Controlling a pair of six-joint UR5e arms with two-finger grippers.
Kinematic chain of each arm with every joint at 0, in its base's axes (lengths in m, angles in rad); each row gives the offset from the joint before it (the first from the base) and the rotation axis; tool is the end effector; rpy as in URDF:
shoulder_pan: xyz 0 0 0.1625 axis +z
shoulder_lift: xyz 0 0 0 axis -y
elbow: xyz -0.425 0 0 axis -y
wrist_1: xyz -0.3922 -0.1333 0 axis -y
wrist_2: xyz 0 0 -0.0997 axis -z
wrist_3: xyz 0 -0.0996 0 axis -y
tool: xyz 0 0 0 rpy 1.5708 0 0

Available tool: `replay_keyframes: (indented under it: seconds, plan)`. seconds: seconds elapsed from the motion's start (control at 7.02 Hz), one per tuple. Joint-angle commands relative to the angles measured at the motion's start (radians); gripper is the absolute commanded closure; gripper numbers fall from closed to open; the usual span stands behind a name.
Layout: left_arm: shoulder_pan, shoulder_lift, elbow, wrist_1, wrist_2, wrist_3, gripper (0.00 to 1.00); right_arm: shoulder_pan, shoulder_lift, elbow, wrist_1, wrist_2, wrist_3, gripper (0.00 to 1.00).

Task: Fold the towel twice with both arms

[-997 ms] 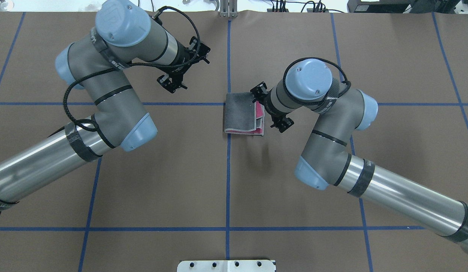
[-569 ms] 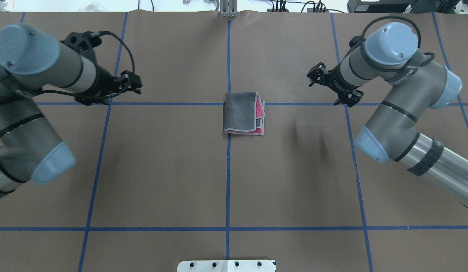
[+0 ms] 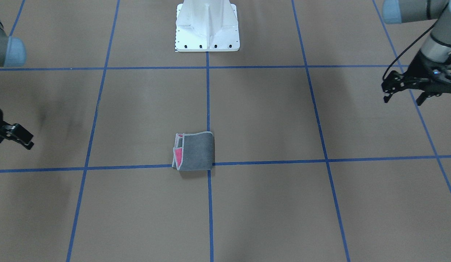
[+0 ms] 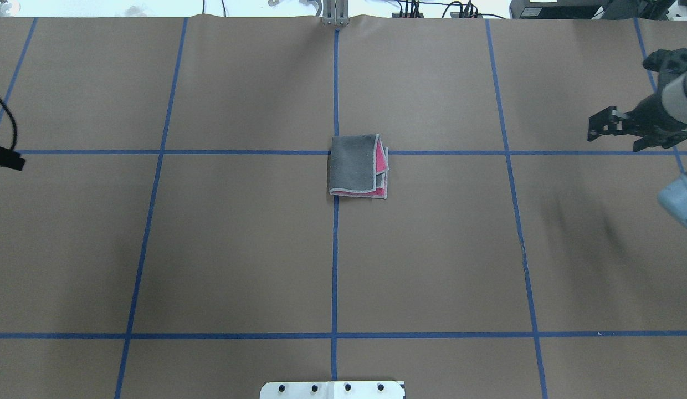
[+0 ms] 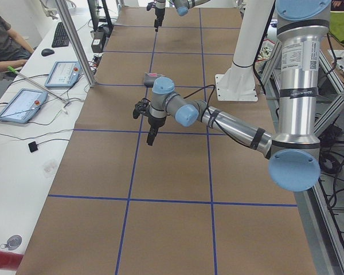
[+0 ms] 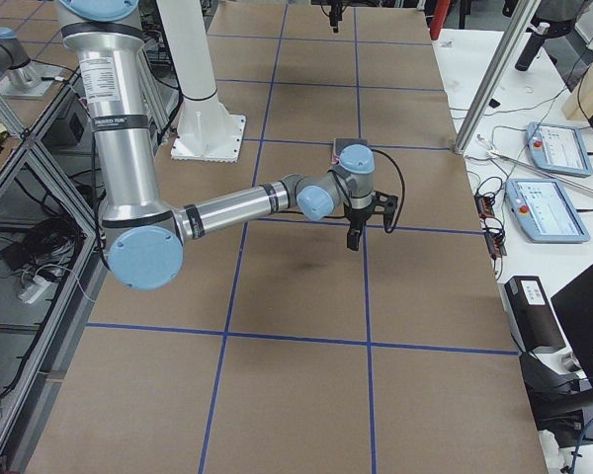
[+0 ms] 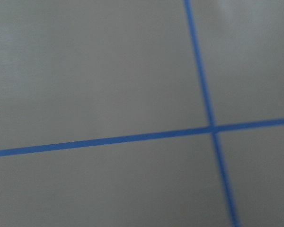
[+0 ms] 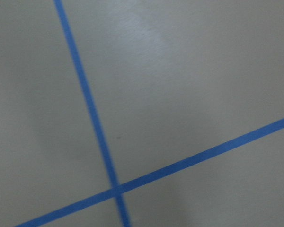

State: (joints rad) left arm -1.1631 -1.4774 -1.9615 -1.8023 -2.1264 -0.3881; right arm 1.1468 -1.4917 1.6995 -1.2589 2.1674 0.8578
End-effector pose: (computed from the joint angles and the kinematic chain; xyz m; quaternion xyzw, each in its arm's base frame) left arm 0.1099 -0.4581 0.4935 0.1291 0.3414 0.0808 0.9275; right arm -0.1536 -0.5284 0.5273 0.0270 -0.3745 0.1251 0.9184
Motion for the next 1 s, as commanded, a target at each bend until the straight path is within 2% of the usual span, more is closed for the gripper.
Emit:
replay_keyframes:
  seconds: [0.0,0.28,0.57,0.85]
  plan:
    - [-0.221,0.084,0.125,0.004,-0.198,0.338,0.00,0.184,-0.097,-0.001,-0.013,0.147,-0.318,0.00]
    - [-0.265,0.111,0.135,0.008,-0.201,0.324,0.00,0.231,-0.151,0.006,-0.013,0.150,-0.486,0.00]
    - [-0.271,0.101,0.127,0.043,-0.207,0.223,0.00,0.244,-0.151,0.009,-0.020,0.150,-0.505,0.00]
    - [-0.270,0.085,0.121,0.051,-0.208,0.219,0.00,0.254,-0.151,0.014,-0.071,0.150,-0.549,0.00]
